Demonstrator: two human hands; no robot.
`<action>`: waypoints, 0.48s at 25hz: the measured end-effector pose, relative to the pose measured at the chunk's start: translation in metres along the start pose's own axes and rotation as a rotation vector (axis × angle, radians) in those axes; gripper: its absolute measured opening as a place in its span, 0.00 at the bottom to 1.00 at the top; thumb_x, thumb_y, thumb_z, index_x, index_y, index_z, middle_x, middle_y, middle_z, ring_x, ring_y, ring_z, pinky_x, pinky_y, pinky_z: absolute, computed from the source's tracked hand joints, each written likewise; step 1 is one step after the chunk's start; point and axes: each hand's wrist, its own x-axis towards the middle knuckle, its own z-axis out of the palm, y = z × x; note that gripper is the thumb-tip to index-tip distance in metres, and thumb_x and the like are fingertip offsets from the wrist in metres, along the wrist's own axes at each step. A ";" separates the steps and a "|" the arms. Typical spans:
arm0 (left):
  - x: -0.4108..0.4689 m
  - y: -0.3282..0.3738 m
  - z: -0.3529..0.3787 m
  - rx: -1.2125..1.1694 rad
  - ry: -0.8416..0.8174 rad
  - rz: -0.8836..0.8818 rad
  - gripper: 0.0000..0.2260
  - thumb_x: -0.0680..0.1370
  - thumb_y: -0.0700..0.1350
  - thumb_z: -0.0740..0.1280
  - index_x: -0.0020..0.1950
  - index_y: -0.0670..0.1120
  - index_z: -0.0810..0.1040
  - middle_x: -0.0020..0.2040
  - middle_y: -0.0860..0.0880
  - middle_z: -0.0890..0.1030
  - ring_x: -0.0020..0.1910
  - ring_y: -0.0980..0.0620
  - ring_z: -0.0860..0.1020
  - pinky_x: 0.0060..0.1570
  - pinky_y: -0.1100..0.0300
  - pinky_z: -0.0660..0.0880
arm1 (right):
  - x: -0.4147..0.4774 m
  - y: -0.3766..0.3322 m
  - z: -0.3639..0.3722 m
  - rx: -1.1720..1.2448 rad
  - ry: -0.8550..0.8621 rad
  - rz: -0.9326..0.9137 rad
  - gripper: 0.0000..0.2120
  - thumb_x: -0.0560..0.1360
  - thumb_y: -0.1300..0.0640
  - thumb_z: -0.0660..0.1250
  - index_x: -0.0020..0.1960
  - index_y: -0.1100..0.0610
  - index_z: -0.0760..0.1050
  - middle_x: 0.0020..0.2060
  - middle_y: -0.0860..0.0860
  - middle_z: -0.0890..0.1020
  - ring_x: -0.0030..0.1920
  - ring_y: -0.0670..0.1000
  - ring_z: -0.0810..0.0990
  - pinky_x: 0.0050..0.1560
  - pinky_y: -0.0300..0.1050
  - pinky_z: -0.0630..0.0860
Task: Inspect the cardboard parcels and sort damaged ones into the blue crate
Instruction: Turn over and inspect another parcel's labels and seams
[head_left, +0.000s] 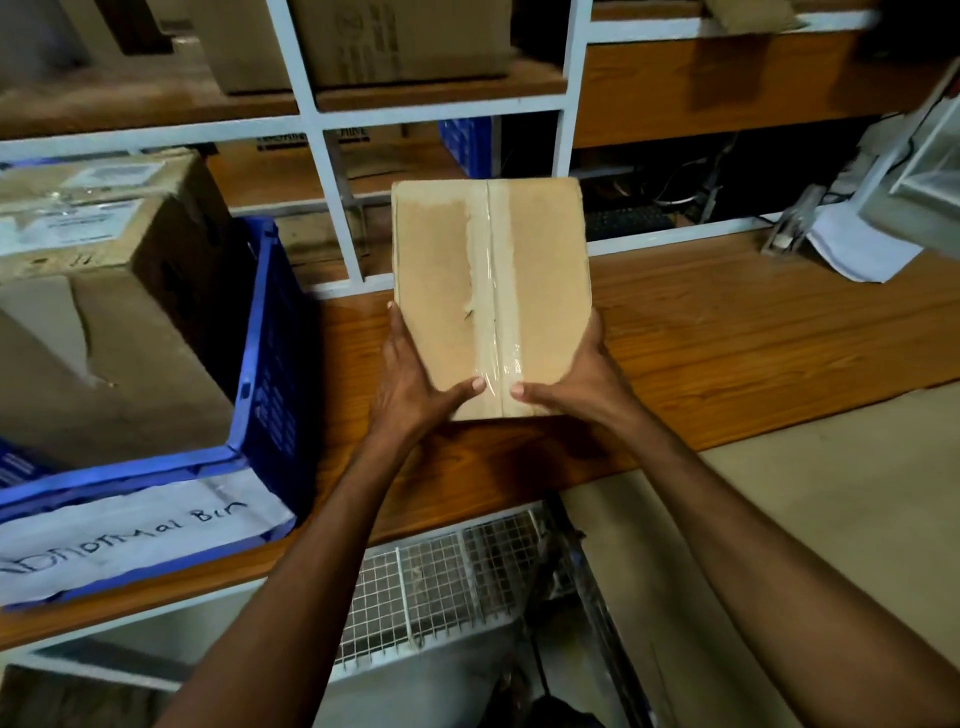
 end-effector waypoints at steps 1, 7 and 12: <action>-0.002 -0.001 -0.002 0.004 -0.009 0.019 0.67 0.66 0.62 0.82 0.83 0.50 0.30 0.84 0.43 0.47 0.82 0.42 0.54 0.76 0.43 0.62 | -0.002 -0.001 -0.001 0.017 -0.009 -0.005 0.68 0.61 0.41 0.85 0.81 0.46 0.37 0.72 0.55 0.70 0.69 0.60 0.72 0.66 0.60 0.75; -0.007 -0.009 -0.028 -0.095 -0.221 -0.001 0.64 0.71 0.51 0.81 0.81 0.56 0.28 0.84 0.46 0.55 0.78 0.46 0.63 0.74 0.51 0.64 | 0.001 0.008 -0.019 0.124 -0.138 -0.058 0.64 0.63 0.53 0.86 0.82 0.47 0.44 0.66 0.47 0.70 0.66 0.49 0.69 0.63 0.47 0.70; -0.014 -0.012 -0.028 -0.161 -0.069 -0.022 0.39 0.80 0.53 0.72 0.85 0.54 0.54 0.76 0.49 0.71 0.69 0.54 0.71 0.63 0.56 0.74 | 0.003 0.017 -0.019 0.220 -0.038 -0.036 0.27 0.77 0.53 0.75 0.73 0.54 0.71 0.62 0.49 0.80 0.60 0.47 0.77 0.51 0.39 0.76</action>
